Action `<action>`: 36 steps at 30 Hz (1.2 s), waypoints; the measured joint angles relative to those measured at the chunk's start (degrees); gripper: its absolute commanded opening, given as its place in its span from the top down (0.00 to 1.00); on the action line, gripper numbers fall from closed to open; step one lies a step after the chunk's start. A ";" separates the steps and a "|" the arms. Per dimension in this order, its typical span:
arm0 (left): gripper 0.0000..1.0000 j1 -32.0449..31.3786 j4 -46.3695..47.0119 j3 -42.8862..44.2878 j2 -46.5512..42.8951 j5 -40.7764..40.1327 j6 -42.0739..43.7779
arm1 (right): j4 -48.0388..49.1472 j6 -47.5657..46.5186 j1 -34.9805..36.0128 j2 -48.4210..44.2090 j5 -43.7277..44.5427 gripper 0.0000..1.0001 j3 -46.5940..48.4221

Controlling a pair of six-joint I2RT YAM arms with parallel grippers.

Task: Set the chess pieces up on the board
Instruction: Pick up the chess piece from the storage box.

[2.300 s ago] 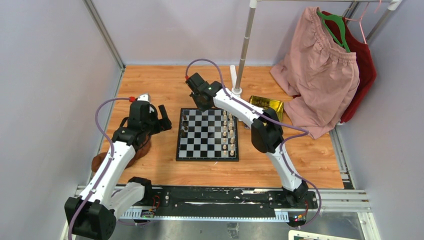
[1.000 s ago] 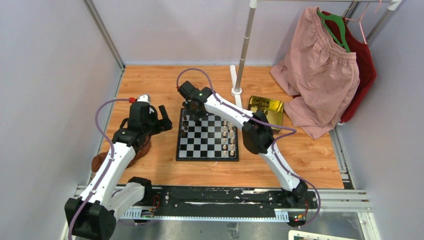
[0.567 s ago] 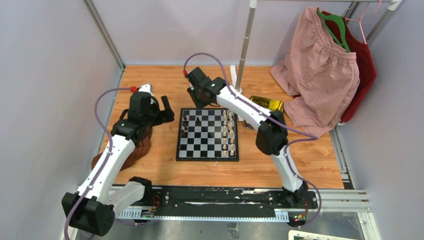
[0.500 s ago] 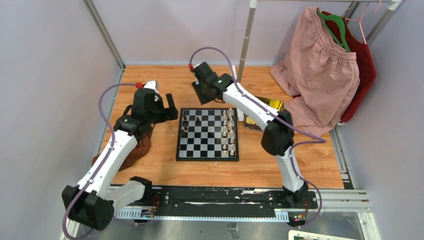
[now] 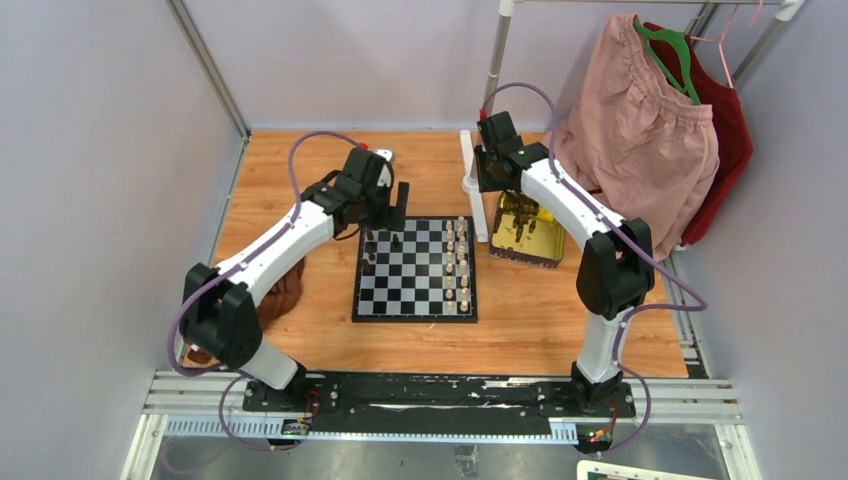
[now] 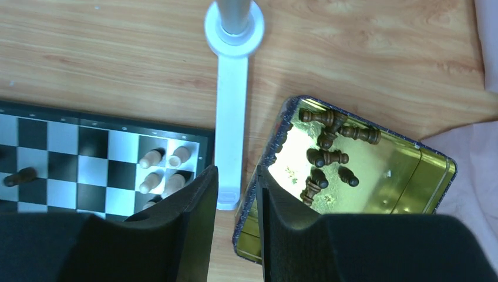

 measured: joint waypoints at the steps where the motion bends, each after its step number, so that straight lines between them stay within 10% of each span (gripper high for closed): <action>1: 0.15 -0.42 -0.07 0.79 1.11 -0.09 0.24 | 0.20 0.15 -0.57 -0.09 -0.02 0.65 -1.01; 17: 0.50 -3.21 -1.40 10.01 17.11 -2.36 2.01 | 4.15 1.53 -6.23 -2.25 -0.48 0.67 -9.09; 36: 0.42 -3.52 -2.47 11.39 22.60 -4.87 1.60 | 5.49 2.08 -10.99 -2.73 -0.48 0.67 -12.41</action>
